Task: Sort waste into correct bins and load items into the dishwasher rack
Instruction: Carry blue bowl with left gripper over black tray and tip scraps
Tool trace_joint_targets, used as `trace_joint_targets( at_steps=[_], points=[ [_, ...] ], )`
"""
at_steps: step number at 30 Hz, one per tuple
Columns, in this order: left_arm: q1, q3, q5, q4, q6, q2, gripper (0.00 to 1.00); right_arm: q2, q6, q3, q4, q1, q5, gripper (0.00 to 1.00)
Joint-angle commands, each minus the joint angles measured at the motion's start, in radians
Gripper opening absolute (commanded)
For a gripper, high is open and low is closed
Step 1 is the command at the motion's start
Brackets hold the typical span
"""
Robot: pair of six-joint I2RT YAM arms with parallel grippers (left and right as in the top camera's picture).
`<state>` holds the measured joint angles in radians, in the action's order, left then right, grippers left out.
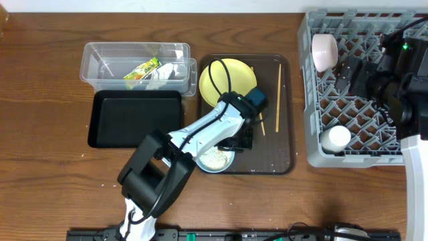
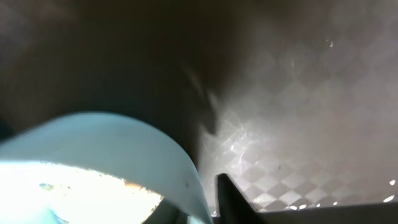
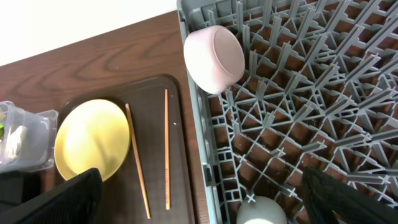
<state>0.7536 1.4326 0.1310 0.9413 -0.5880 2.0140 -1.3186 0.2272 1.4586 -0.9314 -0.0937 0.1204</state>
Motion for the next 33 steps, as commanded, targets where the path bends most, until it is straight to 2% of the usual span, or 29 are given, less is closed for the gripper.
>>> trace_joint_targets(
  at_steps=[1,8,16,24,33],
  points=[
    [0.0,-0.008,-0.019,0.01,0.003,-0.002,0.06,-0.002,0.003,0.002,-0.004,-0.013,0.007,0.99],
    [-0.005,0.026,0.02,0.08,0.061,-0.047,0.06,-0.002,0.004,0.002,-0.004,-0.013,0.0,0.99],
    [-0.088,0.035,0.159,0.106,0.194,-0.261,0.06,-0.002,0.004,0.002,-0.004,-0.013,-0.004,0.99],
    [-0.392,0.03,0.312,0.187,0.371,-0.406,0.06,-0.002,0.004,0.002,-0.004,-0.013,-0.004,0.99],
    [-0.816,-0.07,0.755,0.194,0.727,-0.395,0.06,-0.002,0.004,0.002,-0.004,-0.013,-0.003,0.99]
  ],
)
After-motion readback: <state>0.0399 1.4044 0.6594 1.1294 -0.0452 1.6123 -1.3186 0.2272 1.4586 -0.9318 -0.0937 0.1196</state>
